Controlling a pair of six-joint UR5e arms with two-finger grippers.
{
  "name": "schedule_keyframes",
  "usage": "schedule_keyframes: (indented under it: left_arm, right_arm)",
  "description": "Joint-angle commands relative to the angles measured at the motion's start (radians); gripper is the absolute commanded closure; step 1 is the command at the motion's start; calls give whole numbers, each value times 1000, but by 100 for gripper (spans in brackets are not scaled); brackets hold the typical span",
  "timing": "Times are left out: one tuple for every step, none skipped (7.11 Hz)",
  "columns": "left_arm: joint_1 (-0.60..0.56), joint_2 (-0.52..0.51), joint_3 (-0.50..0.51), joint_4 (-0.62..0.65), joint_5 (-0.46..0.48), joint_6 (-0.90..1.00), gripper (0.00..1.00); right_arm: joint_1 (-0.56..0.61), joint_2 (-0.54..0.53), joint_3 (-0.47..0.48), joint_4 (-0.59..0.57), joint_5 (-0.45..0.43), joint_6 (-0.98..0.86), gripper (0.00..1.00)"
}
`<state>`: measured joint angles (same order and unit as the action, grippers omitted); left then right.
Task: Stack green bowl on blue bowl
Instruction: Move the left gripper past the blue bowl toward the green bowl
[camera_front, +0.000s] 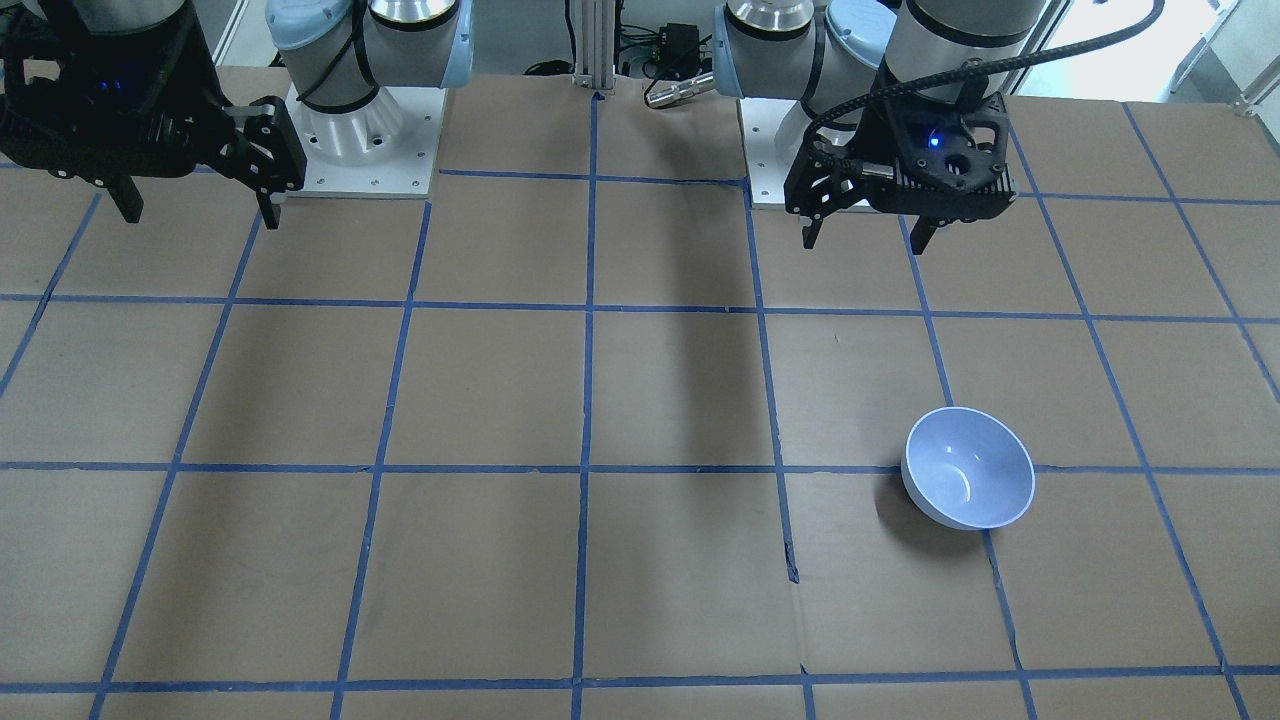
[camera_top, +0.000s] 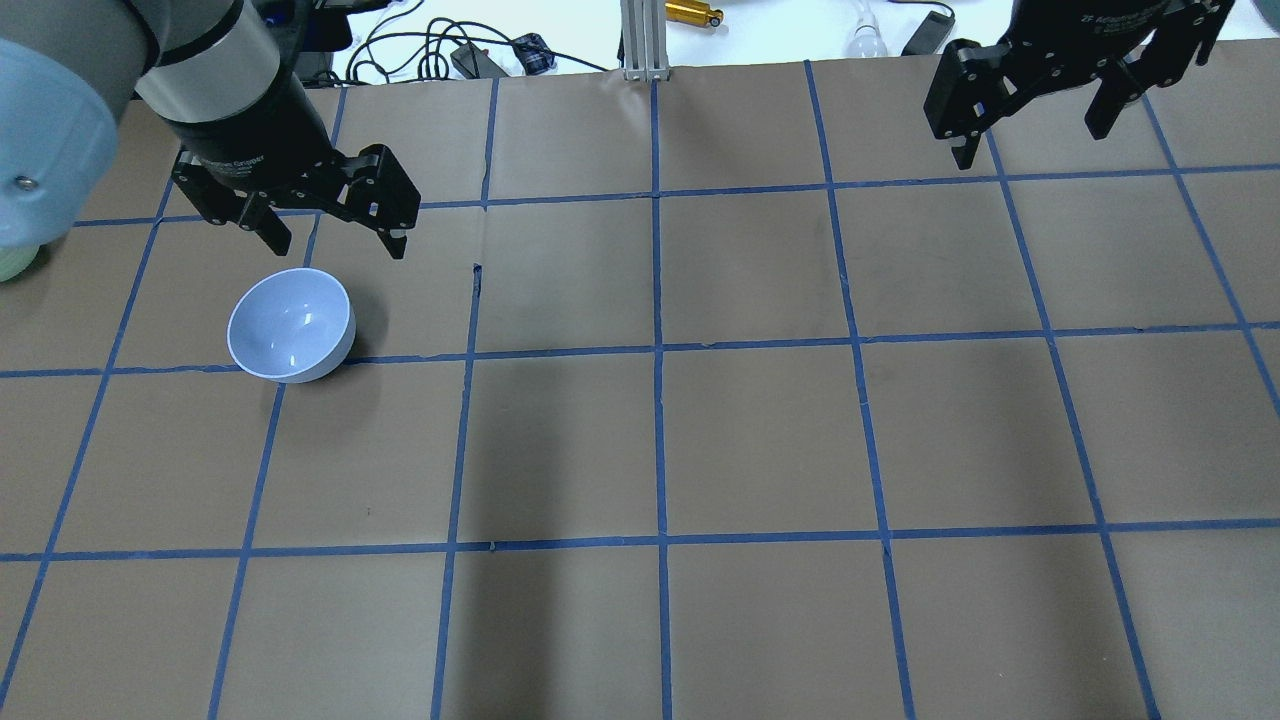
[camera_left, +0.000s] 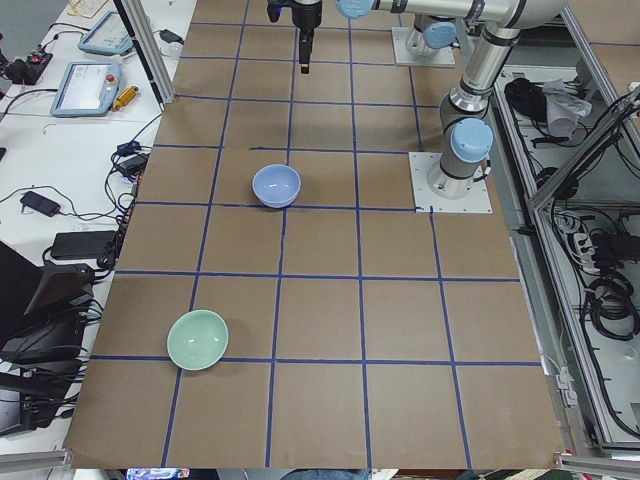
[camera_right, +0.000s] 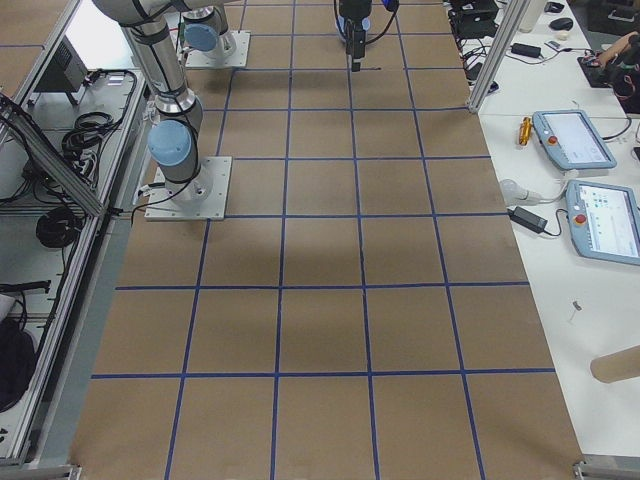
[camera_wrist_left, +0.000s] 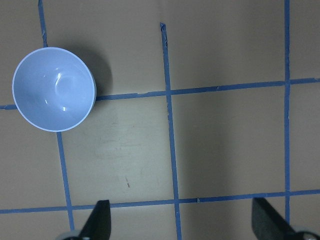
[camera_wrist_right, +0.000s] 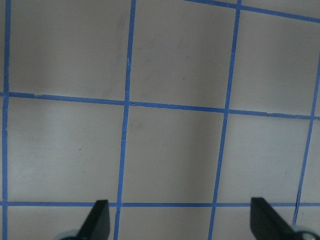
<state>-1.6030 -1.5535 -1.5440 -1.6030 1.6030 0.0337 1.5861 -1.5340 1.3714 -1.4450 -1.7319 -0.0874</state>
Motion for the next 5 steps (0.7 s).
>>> schedule_keyframes:
  left_arm:
    - [0,6,-2,-2,0,0,0]
    - [0,6,-2,-2,0,0,0]
    - [0,3,-2,-2,0,0,0]
    - [3,1,-2,-2,2,2,0]
    - [5,0,-2,-2,2,6,0]
  right_arm:
    - [0,0,0,0,0,0,0]
    - [0,0,0,0,0,0,0]
    - [0,0,0,0,0,0,0]
    - [0,0,0,0,0,0,0]
    - [0,0,0,0,0,0,0]
